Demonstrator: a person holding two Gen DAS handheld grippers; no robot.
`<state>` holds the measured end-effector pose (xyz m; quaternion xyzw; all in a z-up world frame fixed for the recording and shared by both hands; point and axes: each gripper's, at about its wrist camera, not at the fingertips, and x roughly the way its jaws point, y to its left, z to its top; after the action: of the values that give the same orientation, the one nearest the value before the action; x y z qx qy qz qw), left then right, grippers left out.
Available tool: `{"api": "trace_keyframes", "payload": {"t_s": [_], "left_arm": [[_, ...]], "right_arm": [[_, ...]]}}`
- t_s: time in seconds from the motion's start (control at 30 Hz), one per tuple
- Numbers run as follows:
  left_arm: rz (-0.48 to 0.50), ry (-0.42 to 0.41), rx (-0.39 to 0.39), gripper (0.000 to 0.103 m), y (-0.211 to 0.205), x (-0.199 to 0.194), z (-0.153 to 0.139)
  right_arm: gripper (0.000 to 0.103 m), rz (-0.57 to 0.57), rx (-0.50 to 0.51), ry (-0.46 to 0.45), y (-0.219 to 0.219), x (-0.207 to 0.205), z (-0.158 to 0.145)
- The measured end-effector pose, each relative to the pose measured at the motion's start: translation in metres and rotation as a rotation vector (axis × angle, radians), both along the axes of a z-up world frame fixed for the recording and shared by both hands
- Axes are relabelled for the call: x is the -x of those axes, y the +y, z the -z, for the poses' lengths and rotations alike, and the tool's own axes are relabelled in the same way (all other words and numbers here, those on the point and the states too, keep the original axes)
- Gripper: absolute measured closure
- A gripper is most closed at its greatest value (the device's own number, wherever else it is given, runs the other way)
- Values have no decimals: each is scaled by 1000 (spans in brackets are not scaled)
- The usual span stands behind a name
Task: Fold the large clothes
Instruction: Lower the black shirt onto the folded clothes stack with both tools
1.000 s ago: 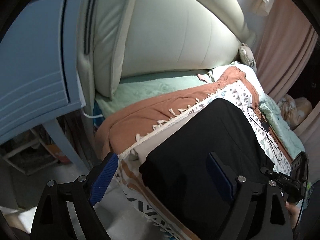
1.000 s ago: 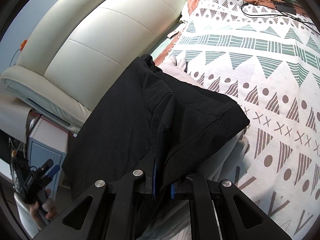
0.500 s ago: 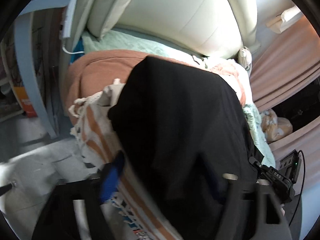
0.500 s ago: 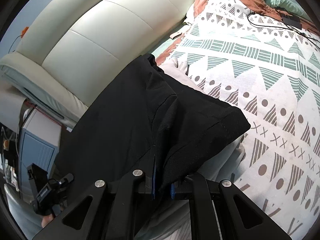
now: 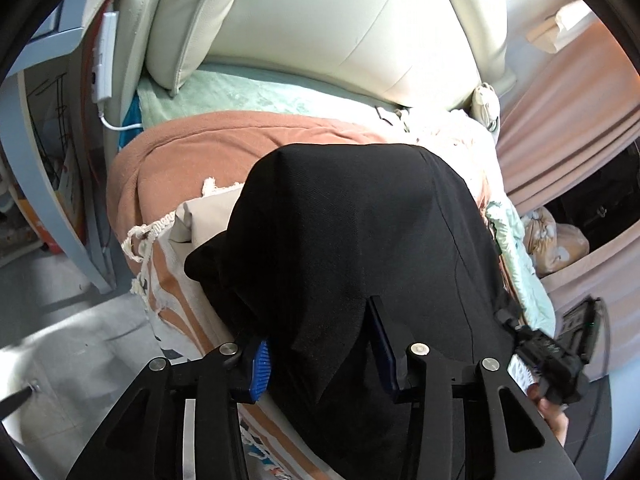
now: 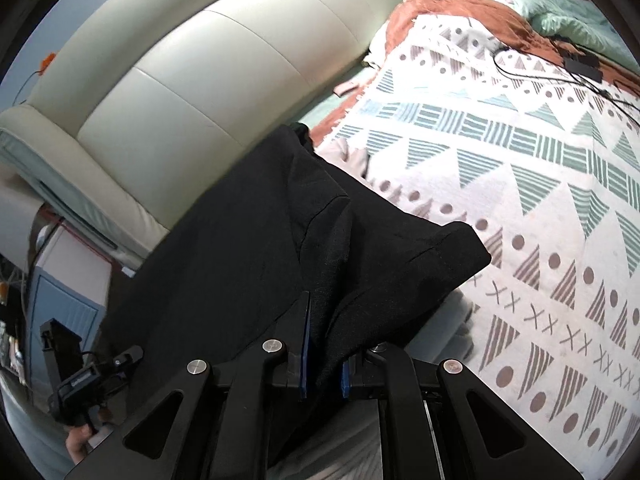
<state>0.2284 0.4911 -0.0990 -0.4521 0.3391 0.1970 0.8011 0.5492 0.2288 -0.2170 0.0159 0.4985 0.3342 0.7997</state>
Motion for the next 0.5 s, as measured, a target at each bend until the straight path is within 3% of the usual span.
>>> {"api": "trace_keyframes", "payload": {"t_s": [0.13,0.3,0.4,0.43,0.47,0.5], "left_arm": [[8,7,-15,54,-2,-2,0],[-17,16,-12,51,3,6,-2],[-28,24,-31,41,7,16,-5],[-38,28,-55,32,8,22,-9],[-43,23,-74,25,9,29,-14],[-46,15,-86,22,9,35,-16]], "right_arm": [[92,30,-33,41,-14,-3,22],[92,22,-74,48,-20,9,14],[92,-19,-48,37,-17,15,12],[90,-30,-28,31,-17,17,12],[87,-31,-1,27,-17,17,12],[77,-30,13,28,-17,18,12]]}}
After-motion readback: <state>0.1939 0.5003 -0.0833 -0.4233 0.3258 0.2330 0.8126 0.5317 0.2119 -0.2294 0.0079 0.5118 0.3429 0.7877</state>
